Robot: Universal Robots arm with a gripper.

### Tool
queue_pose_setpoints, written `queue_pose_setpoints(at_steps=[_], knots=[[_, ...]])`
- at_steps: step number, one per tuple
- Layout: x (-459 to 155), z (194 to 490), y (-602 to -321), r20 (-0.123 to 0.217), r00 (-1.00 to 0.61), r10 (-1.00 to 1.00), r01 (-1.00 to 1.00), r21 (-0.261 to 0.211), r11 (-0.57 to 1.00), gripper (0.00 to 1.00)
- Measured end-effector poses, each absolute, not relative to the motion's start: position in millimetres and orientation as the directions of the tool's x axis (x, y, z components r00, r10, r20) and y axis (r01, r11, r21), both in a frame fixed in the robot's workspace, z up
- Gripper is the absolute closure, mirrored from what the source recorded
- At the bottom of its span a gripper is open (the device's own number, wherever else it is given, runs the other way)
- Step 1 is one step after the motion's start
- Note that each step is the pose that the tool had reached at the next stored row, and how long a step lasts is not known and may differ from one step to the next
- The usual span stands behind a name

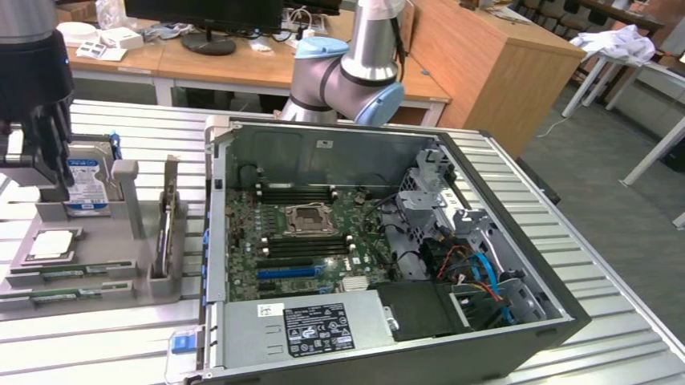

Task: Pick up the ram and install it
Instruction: 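Pick up the ram and move it above insertion slot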

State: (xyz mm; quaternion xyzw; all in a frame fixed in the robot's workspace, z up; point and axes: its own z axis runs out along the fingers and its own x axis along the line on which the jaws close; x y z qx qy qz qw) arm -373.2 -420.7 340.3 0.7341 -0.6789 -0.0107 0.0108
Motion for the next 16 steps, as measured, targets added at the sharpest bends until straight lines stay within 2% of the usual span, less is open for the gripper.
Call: queue_pose_setpoints(at_steps=[16], knots=[[-373,323,-421,-0.002,0.078,-0.997,-0.996,0.030,-0.078,0.70]])
